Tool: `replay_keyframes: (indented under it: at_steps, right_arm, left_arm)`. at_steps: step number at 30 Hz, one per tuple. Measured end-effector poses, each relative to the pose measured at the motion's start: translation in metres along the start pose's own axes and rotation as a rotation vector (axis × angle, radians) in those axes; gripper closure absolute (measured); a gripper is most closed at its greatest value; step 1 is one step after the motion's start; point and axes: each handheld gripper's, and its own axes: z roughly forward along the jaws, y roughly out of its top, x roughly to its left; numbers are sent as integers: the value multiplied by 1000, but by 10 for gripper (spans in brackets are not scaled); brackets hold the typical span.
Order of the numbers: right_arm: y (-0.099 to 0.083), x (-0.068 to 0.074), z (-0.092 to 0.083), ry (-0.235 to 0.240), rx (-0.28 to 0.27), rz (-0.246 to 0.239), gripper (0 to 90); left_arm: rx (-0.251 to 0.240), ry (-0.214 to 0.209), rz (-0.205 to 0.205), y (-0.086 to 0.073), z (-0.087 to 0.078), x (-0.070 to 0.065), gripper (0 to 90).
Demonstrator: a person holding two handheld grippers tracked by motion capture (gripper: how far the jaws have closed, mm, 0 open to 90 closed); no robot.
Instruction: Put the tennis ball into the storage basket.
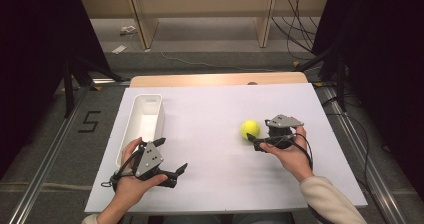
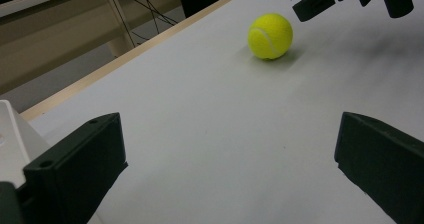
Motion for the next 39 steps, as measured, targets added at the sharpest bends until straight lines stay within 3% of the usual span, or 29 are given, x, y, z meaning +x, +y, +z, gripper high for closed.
replay_keyframes:
  at_steps: [15, 39]
  right_arm:
    - [1, 0, 29, -22, 52, 1, 144]
    - [-2, -3, 54, -39, 101, 31, 124]
  left_arm:
    - [-2, 0, 0, 0, 0, 0, 0]
    - [3, -2, 0, 0, 0, 0, 0]
